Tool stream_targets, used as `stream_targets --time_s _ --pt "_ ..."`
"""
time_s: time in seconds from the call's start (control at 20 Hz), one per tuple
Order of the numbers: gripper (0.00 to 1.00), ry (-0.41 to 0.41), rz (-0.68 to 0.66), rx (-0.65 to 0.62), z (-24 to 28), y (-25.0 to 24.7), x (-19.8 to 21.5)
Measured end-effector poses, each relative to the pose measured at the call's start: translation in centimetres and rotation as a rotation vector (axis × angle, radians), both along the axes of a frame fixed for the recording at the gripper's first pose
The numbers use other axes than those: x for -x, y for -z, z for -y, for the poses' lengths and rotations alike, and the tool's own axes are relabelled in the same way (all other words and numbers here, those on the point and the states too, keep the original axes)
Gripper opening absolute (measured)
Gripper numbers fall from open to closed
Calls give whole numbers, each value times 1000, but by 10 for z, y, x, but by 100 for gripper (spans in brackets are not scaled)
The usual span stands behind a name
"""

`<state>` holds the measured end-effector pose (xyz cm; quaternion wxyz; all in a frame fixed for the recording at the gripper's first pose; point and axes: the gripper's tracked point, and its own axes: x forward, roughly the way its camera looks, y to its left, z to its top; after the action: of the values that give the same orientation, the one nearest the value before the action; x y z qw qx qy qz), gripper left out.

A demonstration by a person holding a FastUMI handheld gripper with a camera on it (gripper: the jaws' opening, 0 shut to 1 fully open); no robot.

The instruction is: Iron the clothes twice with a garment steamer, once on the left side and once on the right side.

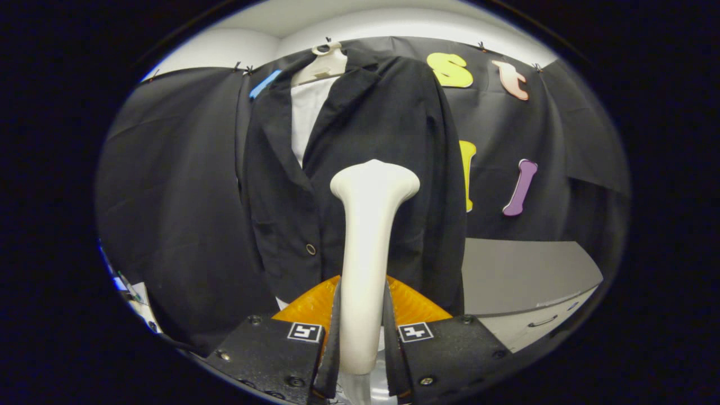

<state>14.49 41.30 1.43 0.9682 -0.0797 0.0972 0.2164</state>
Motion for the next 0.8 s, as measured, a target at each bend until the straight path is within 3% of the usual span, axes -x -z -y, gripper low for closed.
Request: stream_targets --time_s 0.8 --pt "36 6 -149 114 14 110 9"
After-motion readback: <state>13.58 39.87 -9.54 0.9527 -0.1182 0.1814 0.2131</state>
